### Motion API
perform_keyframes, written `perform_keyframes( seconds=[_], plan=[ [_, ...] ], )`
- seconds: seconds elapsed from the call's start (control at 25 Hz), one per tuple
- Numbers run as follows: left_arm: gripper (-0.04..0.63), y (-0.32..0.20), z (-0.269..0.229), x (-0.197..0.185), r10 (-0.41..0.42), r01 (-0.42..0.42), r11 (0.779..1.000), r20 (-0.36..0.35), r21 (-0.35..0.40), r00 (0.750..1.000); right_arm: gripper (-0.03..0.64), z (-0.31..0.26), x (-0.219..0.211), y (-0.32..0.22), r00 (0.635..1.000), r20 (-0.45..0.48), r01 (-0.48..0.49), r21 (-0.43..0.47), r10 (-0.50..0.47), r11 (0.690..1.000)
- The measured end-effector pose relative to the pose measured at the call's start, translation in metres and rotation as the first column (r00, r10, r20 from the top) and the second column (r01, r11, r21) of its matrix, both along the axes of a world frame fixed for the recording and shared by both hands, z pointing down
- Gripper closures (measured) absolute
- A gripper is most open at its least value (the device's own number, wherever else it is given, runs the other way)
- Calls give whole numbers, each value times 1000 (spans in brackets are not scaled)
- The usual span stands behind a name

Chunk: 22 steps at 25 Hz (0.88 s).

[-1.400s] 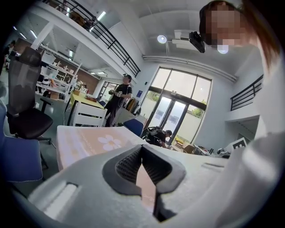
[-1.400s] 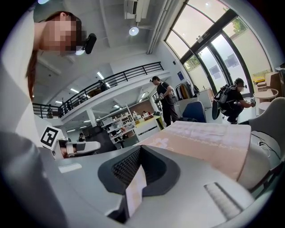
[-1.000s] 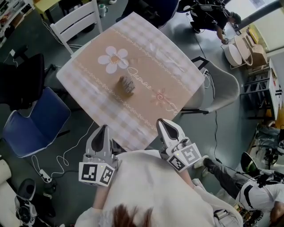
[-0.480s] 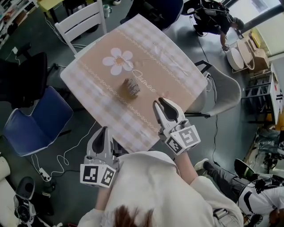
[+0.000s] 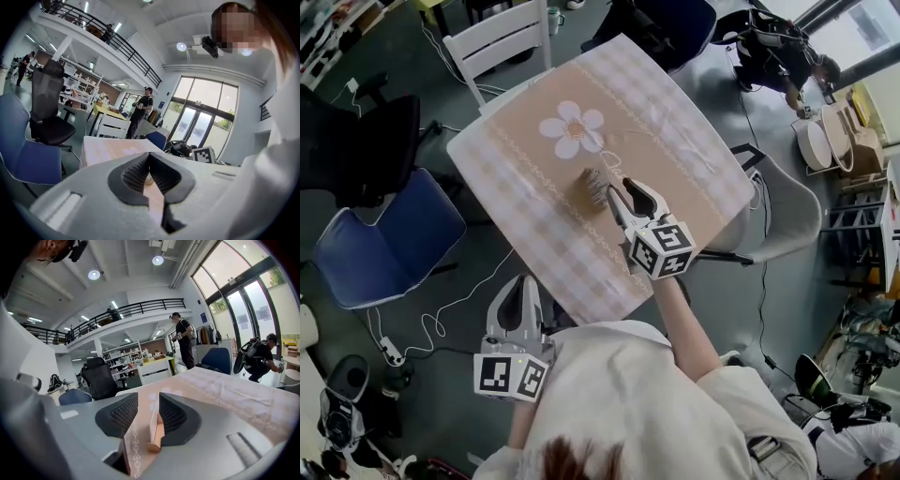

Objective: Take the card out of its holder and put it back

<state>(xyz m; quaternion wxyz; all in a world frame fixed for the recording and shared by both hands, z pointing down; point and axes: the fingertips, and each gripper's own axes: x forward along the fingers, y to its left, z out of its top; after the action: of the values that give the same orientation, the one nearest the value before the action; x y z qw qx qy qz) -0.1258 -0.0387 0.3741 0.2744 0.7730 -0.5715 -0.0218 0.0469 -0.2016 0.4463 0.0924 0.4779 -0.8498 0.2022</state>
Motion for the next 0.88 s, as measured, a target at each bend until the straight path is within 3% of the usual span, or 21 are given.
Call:
perform_keyframes(
  seconds=[0.32, 0.56, 0.88],
  plan=[
    [595, 3, 0, -3, -33, 33, 999, 0, -12, 999, 503, 46, -11, -12, 998, -57, -7, -91, 2, 996],
    [595, 3, 2, -4, -36, 36, 999, 0, -15, 999, 583, 58, -13, -15, 996, -89, -9, -95, 0, 995],
    [595, -1, 2, -2, -22, 23, 1000, 1, -18, 1000, 601, 57, -16, -14, 995, -95, 5, -92, -14, 996]
  ],
)
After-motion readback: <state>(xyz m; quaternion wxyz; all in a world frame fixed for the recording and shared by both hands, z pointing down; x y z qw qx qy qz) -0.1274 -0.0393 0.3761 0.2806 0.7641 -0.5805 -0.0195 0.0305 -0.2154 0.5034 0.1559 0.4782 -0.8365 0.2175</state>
